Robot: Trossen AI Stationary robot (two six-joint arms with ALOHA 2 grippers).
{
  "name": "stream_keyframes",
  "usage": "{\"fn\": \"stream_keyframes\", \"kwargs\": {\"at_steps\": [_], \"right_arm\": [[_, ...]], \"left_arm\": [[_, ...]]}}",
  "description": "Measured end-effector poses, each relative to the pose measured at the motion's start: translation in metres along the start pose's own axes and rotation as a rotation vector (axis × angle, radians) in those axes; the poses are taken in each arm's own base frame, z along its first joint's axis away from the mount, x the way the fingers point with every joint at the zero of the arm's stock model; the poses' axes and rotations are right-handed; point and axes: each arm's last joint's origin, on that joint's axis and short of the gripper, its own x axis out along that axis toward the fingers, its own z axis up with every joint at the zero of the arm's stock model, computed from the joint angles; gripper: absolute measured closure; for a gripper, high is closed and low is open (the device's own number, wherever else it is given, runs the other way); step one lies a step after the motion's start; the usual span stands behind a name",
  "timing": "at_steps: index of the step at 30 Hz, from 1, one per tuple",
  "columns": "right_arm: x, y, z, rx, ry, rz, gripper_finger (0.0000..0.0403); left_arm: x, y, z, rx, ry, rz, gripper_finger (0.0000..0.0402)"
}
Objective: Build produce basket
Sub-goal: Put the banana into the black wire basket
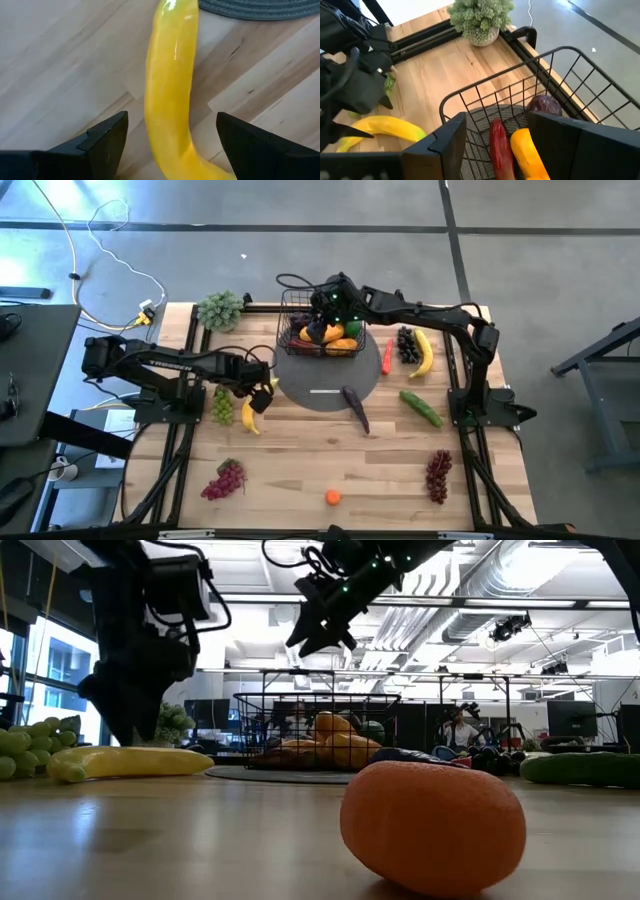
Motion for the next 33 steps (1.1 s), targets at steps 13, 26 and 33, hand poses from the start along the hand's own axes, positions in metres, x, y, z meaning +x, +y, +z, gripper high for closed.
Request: {"fn": "stream_keyframes", "kwargs": {"at_steps": [13, 26, 33], "right_arm": [[0.0, 0.0, 0.0, 0.008, 0.005, -0.001, 0.0208], [0.0, 0.0, 0.0, 0.008, 0.005, -0.001, 0.0208], [-0.002, -0.002, 0.0, 0.011, 0.013, -0.007, 0.0208]], "left_arm": [[0.021, 0.01, -0.011, -0.029, 0.006, 0.011, 0.0108], [0.034, 0.012, -0.013, -0.037, -0.013, 0.021, 0.0179], [0.033, 0.01, -0.011, -0.018, -0.024, 0.013, 0.0258]]}}
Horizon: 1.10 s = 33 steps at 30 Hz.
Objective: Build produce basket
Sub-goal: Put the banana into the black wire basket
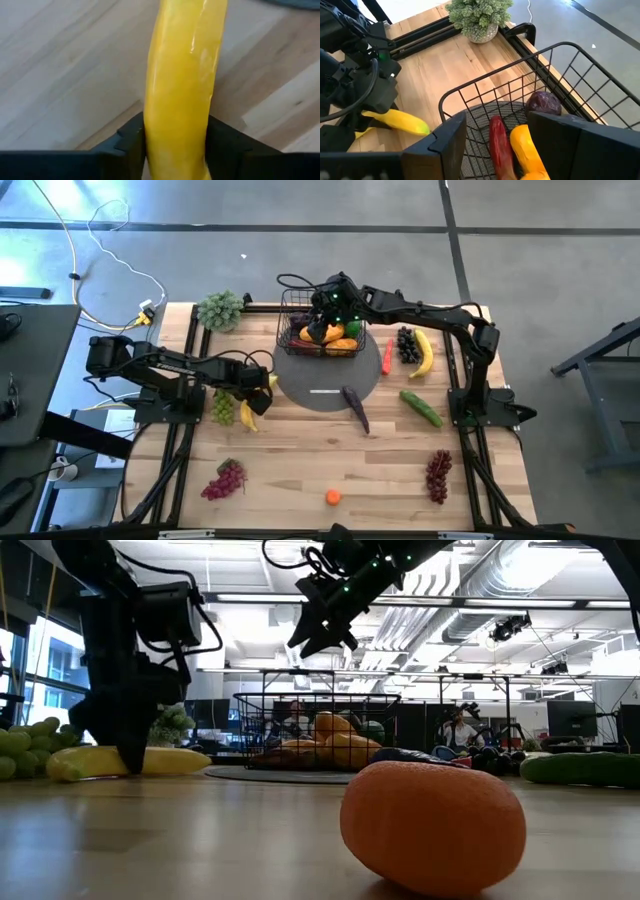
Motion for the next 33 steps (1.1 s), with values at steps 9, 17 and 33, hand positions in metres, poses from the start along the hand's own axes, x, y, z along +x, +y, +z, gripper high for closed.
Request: {"fn": "stream_keyframes", "kwargs": {"at_steps": [9, 17, 33], "right_arm": [[-0.018, -0.014, 0.006, 0.02, -0.003, -0.031, 0.0208], [-0.038, -0.027, 0.009, 0.039, 0.014, -0.072, 0.0208], [-0.049, -0.034, 0.01, 0.056, 0.031, -0.092, 0.0208]], "left_arm": [[-0.014, -0.013, 0.014, 0.022, -0.051, -0.059, 0.0278], [-0.038, -0.032, 0.034, 0.061, -0.13, -0.13, 0.0276], [-0.126, -0.052, 0.092, 0.27, -0.375, -0.201, 0.0275]]}}
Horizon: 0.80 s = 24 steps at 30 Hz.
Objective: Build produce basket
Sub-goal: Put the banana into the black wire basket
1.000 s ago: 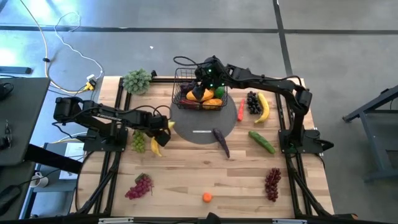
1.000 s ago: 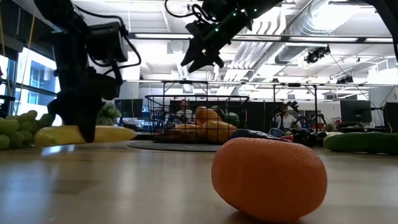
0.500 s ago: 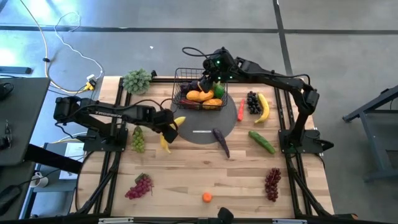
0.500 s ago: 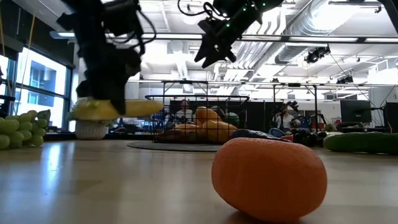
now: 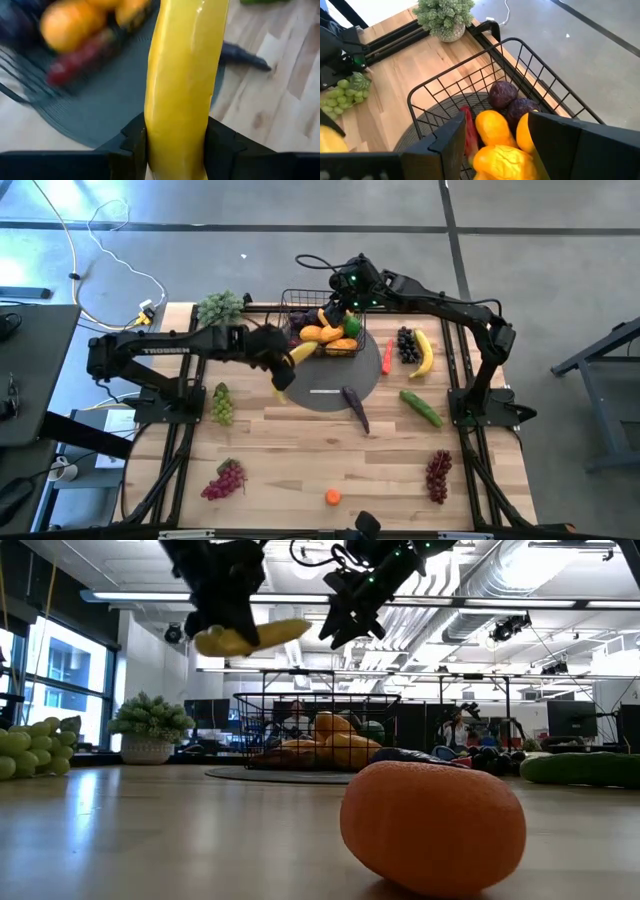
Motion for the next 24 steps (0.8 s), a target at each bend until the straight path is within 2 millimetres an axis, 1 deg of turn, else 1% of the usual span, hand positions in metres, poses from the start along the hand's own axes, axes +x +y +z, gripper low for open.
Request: {"fn": "stream_keyframes", "kwargs": {"at_steps": [5, 9, 13, 17, 20, 24], "right_arm": [[0.0, 0.0, 0.0, 0.025, -0.002, -0.006, 0.0208], [0.0, -0.002, 0.0, 0.064, -0.01, -0.057, 0.0208], [0.0, -0.003, 0.0, 0.114, -0.02, -0.103, 0.0208], [-0.001, -0.006, 0.0, 0.178, -0.041, -0.206, 0.0208], [-0.001, -0.009, 0.0, 0.227, -0.059, -0.29, 0.0208], [-0.002, -0.01, -0.001, 0.253, -0.061, -0.337, 0.0208]], "left_arm": [[-0.015, 0.011, 0.023, 0.113, -0.086, 0.064, 0.0275], [-0.024, 0.026, 0.039, 0.155, -0.147, 0.138, 0.0275], [-0.027, 0.046, 0.054, 0.13, -0.239, 0.203, 0.0275], [-0.031, 0.066, 0.066, 0.069, -0.319, 0.238, 0.0275], [-0.026, 0.079, 0.072, 0.036, -0.341, 0.268, 0.0275], [-0.009, 0.094, 0.077, 0.055, -0.307, 0.286, 0.0275]]}}
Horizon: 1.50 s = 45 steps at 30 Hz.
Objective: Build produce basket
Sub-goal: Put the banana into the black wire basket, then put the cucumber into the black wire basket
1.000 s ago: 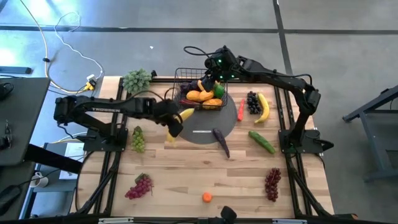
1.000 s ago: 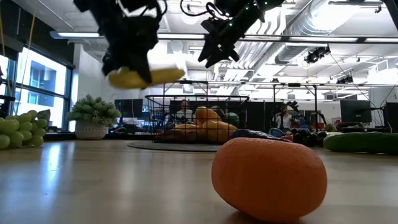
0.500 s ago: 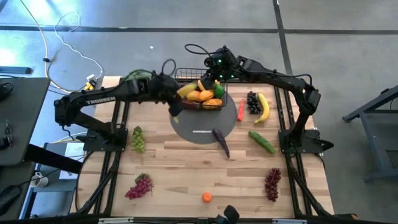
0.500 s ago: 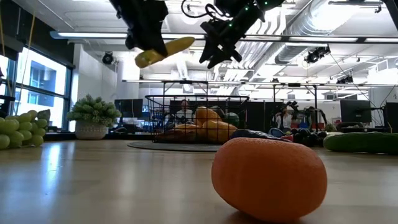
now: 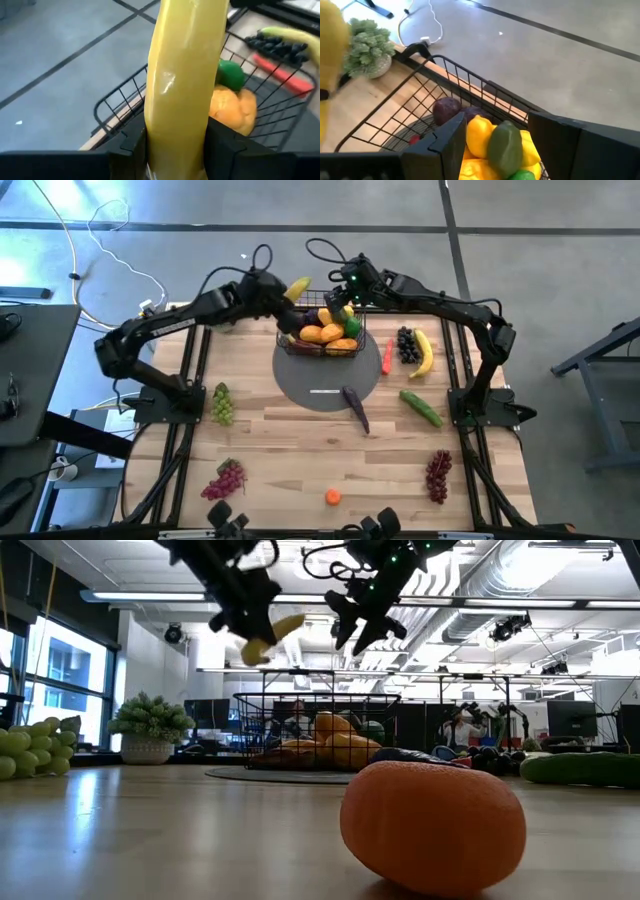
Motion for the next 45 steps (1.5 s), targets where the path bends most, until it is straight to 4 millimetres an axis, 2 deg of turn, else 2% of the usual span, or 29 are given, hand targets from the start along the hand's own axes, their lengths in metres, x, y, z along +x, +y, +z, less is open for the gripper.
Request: {"fn": "stream_keyframes", "kwargs": {"at_steps": [10, 19, 27, 32, 45], "right_arm": [[0.0, -0.001, -0.003, -0.006, 0.032, -0.014, 0.0208], [0.0, -0.003, -0.007, 0.004, 0.07, -0.03, 0.0208], [-0.001, -0.006, -0.015, 0.017, 0.146, -0.064, 0.0208], [-0.006, -0.009, -0.019, 0.053, 0.193, -0.098, 0.0208], [-0.054, -0.023, -0.015, 0.133, 0.2, -0.173, 0.0208]], "left_arm": [[0.066, -0.004, -0.014, 0.113, 0.075, 0.029, 0.0275], [0.101, -0.004, -0.032, 0.138, 0.166, 0.069, 0.0275], [0.112, -0.004, -0.039, 0.137, 0.207, 0.075, 0.0272], [0.112, -0.004, -0.04, 0.141, 0.213, 0.09, 0.0248], [0.112, -0.004, -0.04, 0.205, 0.218, 0.108, 0.0187]]}}
